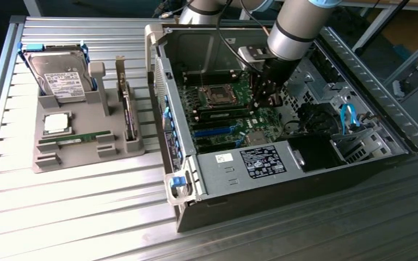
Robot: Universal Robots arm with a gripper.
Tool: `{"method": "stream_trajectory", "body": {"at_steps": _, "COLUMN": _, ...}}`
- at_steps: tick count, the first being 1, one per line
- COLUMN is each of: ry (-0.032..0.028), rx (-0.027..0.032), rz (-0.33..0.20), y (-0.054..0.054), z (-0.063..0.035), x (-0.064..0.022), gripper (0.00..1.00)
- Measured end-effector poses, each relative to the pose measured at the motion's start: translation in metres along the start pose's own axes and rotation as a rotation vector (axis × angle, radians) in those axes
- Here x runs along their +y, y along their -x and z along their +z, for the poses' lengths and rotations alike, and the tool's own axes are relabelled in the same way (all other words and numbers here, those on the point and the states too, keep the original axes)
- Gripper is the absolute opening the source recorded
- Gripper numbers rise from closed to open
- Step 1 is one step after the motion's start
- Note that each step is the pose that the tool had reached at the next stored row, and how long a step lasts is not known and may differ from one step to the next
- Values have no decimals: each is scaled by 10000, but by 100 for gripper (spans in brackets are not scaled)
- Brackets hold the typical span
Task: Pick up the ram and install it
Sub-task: 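Press down the ram until it locks into place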
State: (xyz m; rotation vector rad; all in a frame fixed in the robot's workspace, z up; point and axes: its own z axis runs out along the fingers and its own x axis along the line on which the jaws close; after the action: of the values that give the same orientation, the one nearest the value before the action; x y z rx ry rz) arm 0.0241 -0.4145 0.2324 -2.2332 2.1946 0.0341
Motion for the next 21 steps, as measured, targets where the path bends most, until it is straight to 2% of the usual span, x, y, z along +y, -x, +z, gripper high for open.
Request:
{"method": "stream_trajectory", "body": {"at_steps": 11, "ry": -4, "rx": -12, "rz": 1, "y": 1, "z": -2, "x": 0, "gripper": 10}}
{"method": "stream_trajectory", "body": {"at_steps": 18, "ry": -1, "rx": -2, "rz": 0, "y": 4, "z": -190, "x": 2, "gripper": 10}}
{"method": "stream_trajectory", "body": {"at_steps": 21, "ry": -1, "rx": -2, "rz": 1, "y": 5, "z": -213, "x": 2, "gripper": 10}}
